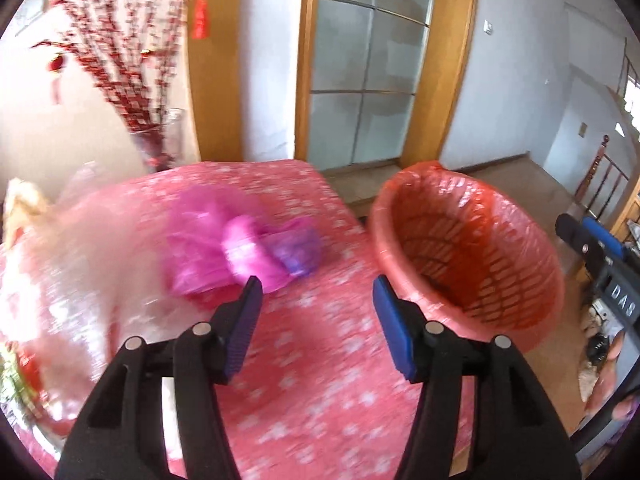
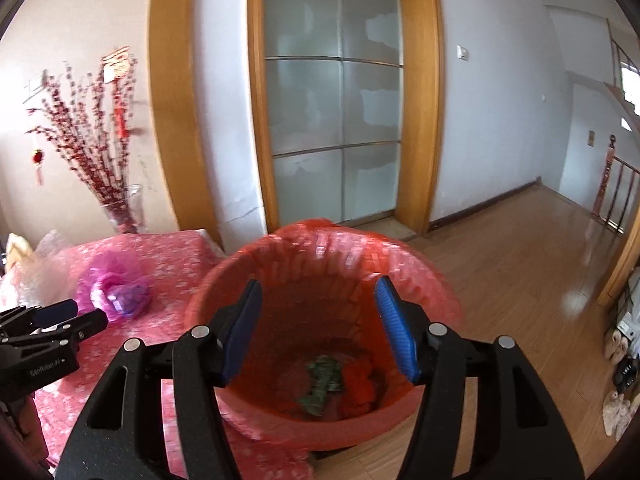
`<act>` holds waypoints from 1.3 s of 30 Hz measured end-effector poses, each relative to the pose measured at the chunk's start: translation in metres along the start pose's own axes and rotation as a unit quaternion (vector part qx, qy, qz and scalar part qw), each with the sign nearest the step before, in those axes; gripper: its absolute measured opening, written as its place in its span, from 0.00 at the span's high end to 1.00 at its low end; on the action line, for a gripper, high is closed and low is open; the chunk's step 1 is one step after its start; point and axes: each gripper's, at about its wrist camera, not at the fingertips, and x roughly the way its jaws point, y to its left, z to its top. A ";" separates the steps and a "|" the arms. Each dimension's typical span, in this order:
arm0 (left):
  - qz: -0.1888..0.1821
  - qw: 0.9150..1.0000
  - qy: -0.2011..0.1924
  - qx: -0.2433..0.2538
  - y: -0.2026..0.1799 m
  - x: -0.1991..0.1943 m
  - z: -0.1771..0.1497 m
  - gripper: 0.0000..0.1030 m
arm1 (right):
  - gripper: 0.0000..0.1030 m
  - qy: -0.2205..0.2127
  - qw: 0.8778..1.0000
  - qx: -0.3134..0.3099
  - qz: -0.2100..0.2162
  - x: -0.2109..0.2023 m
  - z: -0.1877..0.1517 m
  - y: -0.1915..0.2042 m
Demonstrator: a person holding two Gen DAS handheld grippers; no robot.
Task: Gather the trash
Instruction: 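Grasp the pink bag with the right tool while the left tool grasps bubble wrap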
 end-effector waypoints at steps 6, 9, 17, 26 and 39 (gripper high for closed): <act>0.050 0.998 -0.023 -0.024 0.046 -0.035 -0.018 0.43 | 0.42 0.002 0.999 -0.023 0.036 -0.009 -0.003 0.036; 0.075 0.996 -0.035 -0.042 0.075 -0.056 -0.025 0.43 | 0.42 0.004 0.998 -0.038 0.055 -0.014 -0.005 0.056; 0.145 0.984 -0.059 -0.086 0.145 -0.102 -0.049 0.41 | 0.42 0.019 0.994 -0.060 0.093 -0.018 -0.016 0.099; 0.179 0.973 -0.050 -0.136 0.199 -0.116 -0.071 0.41 | 0.42 0.049 0.987 -0.075 0.131 0.007 -0.018 0.155; 0.184 0.968 -0.045 -0.162 0.228 -0.113 -0.078 0.41 | 0.42 0.099 0.985 -0.070 0.125 0.077 -0.008 0.207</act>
